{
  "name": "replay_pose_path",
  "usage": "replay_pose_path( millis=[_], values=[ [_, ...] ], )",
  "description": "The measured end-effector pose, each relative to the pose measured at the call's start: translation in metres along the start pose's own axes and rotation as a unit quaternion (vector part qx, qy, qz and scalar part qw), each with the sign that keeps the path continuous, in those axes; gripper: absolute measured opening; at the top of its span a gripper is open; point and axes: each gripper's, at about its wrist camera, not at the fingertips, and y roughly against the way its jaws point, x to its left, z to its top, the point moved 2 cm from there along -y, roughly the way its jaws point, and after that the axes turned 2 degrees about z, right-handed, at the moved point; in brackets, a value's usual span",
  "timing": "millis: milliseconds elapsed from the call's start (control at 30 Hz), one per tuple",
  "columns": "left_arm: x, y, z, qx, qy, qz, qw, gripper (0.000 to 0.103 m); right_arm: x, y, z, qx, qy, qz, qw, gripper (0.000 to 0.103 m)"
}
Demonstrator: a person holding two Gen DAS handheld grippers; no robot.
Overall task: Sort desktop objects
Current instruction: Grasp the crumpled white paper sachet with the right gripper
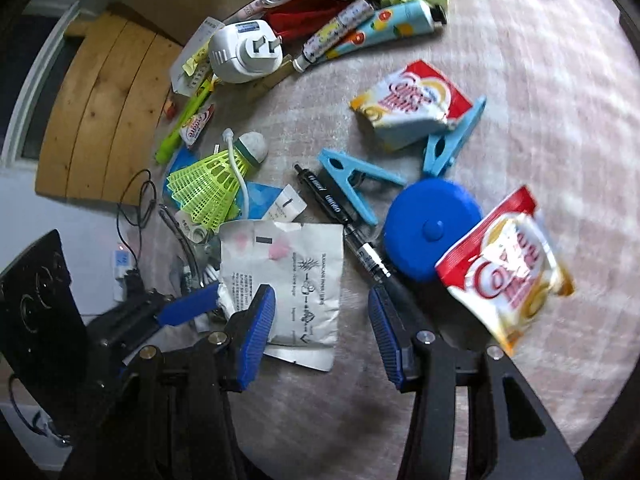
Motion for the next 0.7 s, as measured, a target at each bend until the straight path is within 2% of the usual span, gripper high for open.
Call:
replay_pose_path(
  millis=[133,233,333,500,700],
  values=[
    [-0.004,-0.005,-0.003,0.006,-0.006,-0.001,1.0,0.038,0.002,-0.003,0.001,-0.01,-0.012,0.012,1.0,0.049],
    [-0.011,-0.007,-0.005,0.006,-0.013,-0.006,0.9999,0.037,0.004,-0.011,-0.003,0.005,-0.019,0.039,0.999,0.049],
    [-0.009,-0.002,-0.008,0.002,-0.007,-0.016,0.9999,0.037,0.007,-0.009,-0.011,-0.001,-0.006,0.029,1.0,0.047],
    [-0.018,0.01,-0.009,-0.01,-0.011,-0.028,0.9995,0.034,0.007,0.008,-0.018,-0.017,-0.004,0.039,0.999,0.043],
    [-0.054,0.018,-0.006,-0.023,-0.037,-0.033,0.9985,0.034,-0.004,0.044,-0.029,-0.049,0.002,0.029,0.998,0.043]
  ],
)
